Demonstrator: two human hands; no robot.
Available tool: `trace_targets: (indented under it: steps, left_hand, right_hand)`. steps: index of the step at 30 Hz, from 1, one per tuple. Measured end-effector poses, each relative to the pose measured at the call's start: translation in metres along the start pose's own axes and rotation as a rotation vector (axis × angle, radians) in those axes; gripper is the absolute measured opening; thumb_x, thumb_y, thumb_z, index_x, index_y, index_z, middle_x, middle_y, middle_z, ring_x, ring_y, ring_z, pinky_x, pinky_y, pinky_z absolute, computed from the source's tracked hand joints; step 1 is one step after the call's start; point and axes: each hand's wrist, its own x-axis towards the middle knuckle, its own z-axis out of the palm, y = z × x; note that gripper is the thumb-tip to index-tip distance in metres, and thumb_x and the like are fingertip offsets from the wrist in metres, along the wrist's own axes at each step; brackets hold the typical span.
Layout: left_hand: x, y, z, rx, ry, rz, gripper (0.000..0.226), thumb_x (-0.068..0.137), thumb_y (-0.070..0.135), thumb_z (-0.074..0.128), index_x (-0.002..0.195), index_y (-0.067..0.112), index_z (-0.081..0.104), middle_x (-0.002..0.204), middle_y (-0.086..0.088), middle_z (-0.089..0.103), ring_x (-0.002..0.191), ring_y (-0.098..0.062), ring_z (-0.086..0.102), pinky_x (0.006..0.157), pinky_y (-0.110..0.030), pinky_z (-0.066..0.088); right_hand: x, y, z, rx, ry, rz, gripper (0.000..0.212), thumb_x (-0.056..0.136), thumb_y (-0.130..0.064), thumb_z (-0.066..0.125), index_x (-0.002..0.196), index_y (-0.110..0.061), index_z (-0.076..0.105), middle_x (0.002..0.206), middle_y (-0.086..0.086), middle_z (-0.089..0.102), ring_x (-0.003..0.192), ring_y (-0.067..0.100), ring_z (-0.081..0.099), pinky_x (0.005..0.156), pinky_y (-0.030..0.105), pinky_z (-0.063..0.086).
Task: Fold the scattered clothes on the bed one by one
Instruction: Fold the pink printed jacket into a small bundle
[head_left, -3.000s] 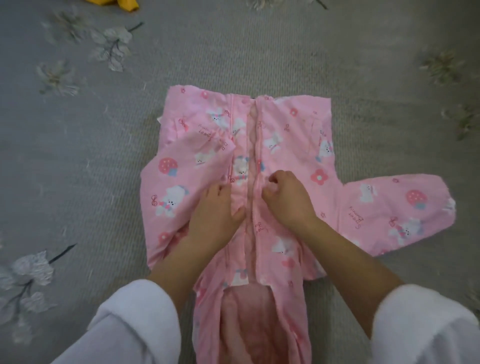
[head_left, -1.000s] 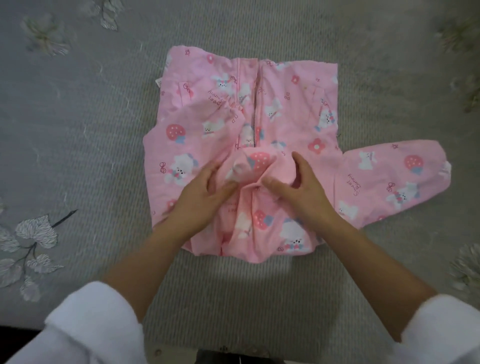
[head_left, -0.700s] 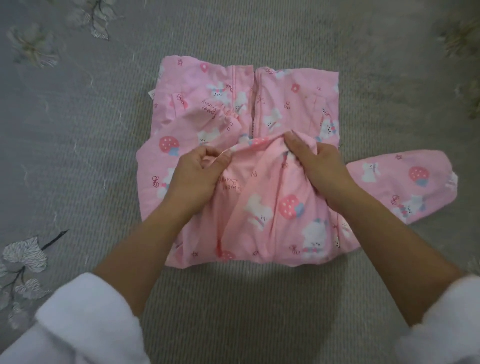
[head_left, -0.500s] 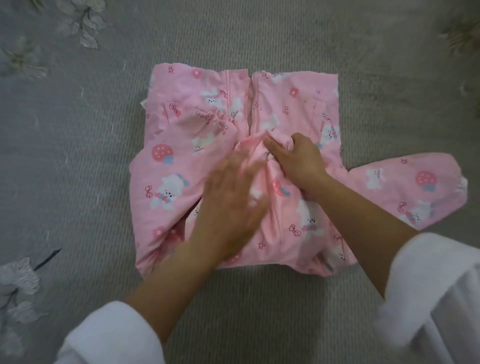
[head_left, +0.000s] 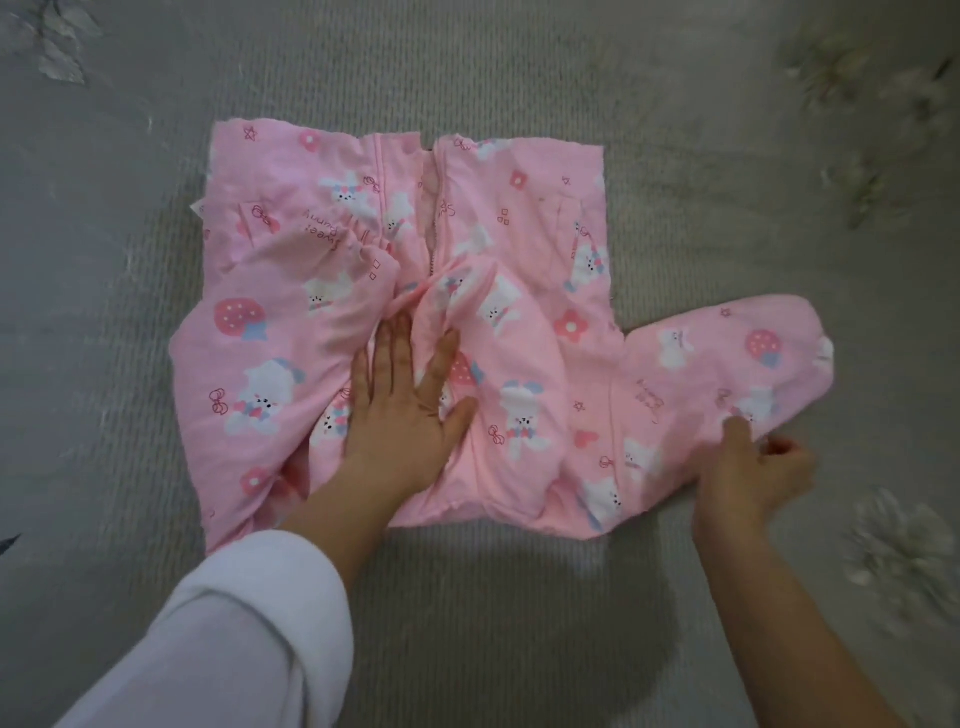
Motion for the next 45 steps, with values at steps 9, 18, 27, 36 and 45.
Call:
trace_targets:
  steps: [9,18,27,36,45]
  left_hand:
    - [0.002,0.003,-0.001,-0.037,-0.055,-0.037,0.075,0.087,0.064,0.023,0.150,0.036,-0.004,0.158,-0.020,0.002,0.146,-0.033,-0.001,0.114,-0.039,-0.010]
    - [0.003,0.002,0.001,-0.072,-0.053,-0.037,0.074,0.086,0.064,0.026,0.150,0.035,0.002,0.158,-0.021,0.009,0.144,-0.027,0.000,0.113,-0.041,-0.006]
    - [0.002,0.001,-0.004,-0.078,-0.097,-0.039,0.074,0.085,0.067,0.020,0.145,0.044,-0.016,0.159,-0.015,-0.006,0.144,-0.023,-0.012,0.112,-0.037,-0.017]
    - [-0.011,-0.032,-0.058,-0.311,0.210,-0.031,0.055,0.095,0.032,0.037,0.144,0.009,0.036,0.150,-0.016,0.032,0.141,-0.028,0.024,0.118,-0.037,0.013]
    - [0.019,-0.073,-0.045,-0.099,0.069,-0.296,0.060,0.090,0.043,0.042,0.141,0.011,0.044,0.153,-0.014,0.032,0.144,-0.032,0.022,0.116,-0.047,0.010]
  right_hand:
    - [0.007,-0.004,0.004,0.274,-0.217,0.472,0.022,0.075,-0.015,0.069,0.096,-0.015,0.065,0.107,0.002,0.070,0.090,0.020,0.066,0.073,0.032,0.054]
    - [-0.007,-0.065,-0.012,0.581,-0.623,0.441,0.024,0.089,-0.016,0.051,0.108,-0.013,0.065,0.103,0.003,0.073,0.095,0.019,0.069,0.083,0.036,0.053]
    - [-0.084,-0.102,0.094,-0.087,-0.811,-0.577,0.065,0.095,-0.035,0.051,0.151,-0.023,0.022,0.141,-0.001,0.041,0.125,0.004,0.038,0.109,0.025,0.028]
    - [-0.091,-0.065,0.115,-0.765,-0.981,-0.985,0.055,0.101,-0.047,0.021,0.150,-0.041,-0.002,0.161,-0.008,0.000,0.148,0.014,-0.006,0.117,0.045,-0.001]
    - [-0.101,-0.040,0.127,-0.891,-0.956,-1.103,0.059,0.092,-0.060,0.008,0.146,-0.047,-0.014,0.161,-0.006,-0.010,0.148,0.017,-0.011,0.116,0.047,-0.006]
